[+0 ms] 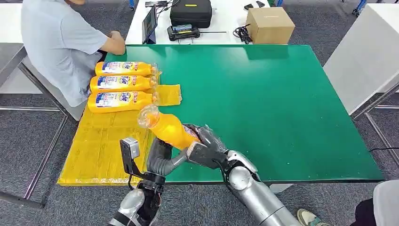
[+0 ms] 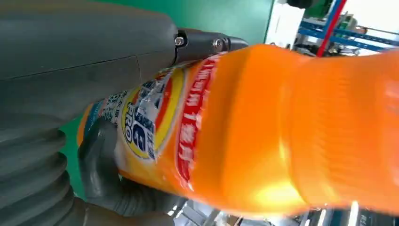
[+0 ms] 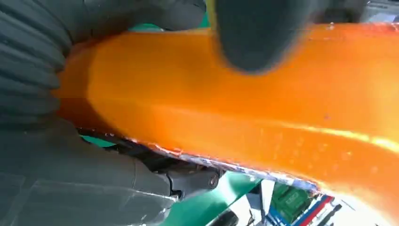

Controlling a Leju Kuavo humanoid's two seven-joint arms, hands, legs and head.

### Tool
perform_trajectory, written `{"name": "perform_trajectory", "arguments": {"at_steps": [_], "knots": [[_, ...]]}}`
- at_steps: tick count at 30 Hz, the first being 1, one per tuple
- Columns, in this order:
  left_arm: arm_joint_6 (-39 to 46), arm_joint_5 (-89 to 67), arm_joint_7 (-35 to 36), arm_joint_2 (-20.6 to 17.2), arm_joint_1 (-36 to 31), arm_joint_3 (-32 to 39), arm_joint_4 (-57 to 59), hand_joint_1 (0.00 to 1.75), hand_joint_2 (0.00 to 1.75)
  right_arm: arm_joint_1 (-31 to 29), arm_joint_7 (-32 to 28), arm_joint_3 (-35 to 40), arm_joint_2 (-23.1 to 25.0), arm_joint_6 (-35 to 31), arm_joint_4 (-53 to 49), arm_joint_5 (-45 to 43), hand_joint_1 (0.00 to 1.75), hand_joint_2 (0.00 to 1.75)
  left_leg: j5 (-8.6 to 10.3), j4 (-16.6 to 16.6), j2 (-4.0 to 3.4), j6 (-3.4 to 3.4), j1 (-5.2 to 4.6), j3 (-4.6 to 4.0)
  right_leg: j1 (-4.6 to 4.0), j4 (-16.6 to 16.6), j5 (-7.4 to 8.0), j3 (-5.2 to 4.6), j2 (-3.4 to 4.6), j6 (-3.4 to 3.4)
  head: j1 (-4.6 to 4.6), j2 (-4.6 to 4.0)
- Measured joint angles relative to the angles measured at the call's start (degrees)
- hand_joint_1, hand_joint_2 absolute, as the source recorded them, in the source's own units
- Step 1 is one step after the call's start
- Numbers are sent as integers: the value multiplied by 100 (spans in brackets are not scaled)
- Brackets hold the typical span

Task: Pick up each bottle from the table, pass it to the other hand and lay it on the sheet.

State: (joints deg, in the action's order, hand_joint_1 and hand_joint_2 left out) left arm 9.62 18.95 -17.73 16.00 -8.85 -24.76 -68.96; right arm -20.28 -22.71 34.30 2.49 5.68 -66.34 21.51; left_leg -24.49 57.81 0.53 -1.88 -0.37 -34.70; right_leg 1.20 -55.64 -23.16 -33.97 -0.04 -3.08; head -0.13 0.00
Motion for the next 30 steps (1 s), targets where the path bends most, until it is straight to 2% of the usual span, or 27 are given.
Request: {"name": "perform_trajectory", "arguments": {"at_steps": [2, 3, 4, 5, 10, 12, 13, 14, 15, 24, 30], "knots": [[9, 52, 2, 0, -62, 26, 90, 0, 175, -58, 46, 100, 0, -15, 24, 76, 175, 175, 0, 0, 0, 0, 0, 0, 0, 0, 0, 0, 0, 0, 2, 0], [11, 81, 2, 0, -84, 37, 118, 7, 175, -77, 52, 133, 4, -20, 33, 89, 175, 175, 0, 0, 1, 0, 0, 0, 0, 0, 0, 0, -1, 0, 2, 0], [13, 90, 2, 0, -98, 44, 142, 155, 175, -94, 57, 166, 11, -20, 44, 100, 175, 175, 0, 0, 1, 0, 0, -1, 0, 0, 0, -1, 0, 0, 2, 0], [15, 107, 2, 0, -113, 52, 161, 175, 175, -107, 63, 196, 13, -20, 52, 105, 175, 175, 0, 0, 1, 0, 0, -1, 0, 0, 0, 0, 0, 0, 0, 0], [-20, 280, -114, 0, -149, 94, 223, 175, 175, -177, 116, 334, 33, -127, 125, 177, 168, 175, 0, 0, 0, 0, -1, -2, 1, 0, 0, -2, 0, 0, 2, 0], [-20, 284, -160, 0, -147, 127, 221, 175, 175, -202, 135, 396, 46, -247, 166, 232, 136, 175, 0, 0, 1, 0, -1, -2, 0, 0, 0, -2, 0, 0, 2, 0], [-18, 288, -179, 0, -143, 146, 221, 175, 175, -210, 146, 422, 55, -304, 184, 271, 136, 175, 0, 0, 0, 0, -1, -2, 1, 0, 0, -2, 0, 0, 0, 0], [-15, 293, -199, 0, -138, 161, 221, 175, 175, -213, 149, 448, 63, -367, 199, 308, 26, 175, 0, 0, 0, 0, 0, -2, 0, 0, 0, -2, 0, 0, 2, 0], [-15, 299, -210, 0, -135, 175, 221, 175, 175, -216, 151, 465, 77, -405, 214, 330, 0, 175, 0, 0, -1, 0, 0, -2, 0, 0, 0, -2, 0, 0, 2, 0], [186, 159, -374, -2, -17, 280, 22, 175, 175, -204, 227, 564, 116, -798, 339, 640, 0, 175, 0, 0, 0, 0, 0, -2, 1, 0, 0, -3, 0, 0, 2, 0], [1001, -518, -723, -4, 6, 315, -166, 175, 175, -83, 485, 586, 114, -1232, 417, 959, 0, 175, 0, 0, 6, 0, 0, -4, 0, 0, -1, -3, -4, 0, 4, 0]]}}
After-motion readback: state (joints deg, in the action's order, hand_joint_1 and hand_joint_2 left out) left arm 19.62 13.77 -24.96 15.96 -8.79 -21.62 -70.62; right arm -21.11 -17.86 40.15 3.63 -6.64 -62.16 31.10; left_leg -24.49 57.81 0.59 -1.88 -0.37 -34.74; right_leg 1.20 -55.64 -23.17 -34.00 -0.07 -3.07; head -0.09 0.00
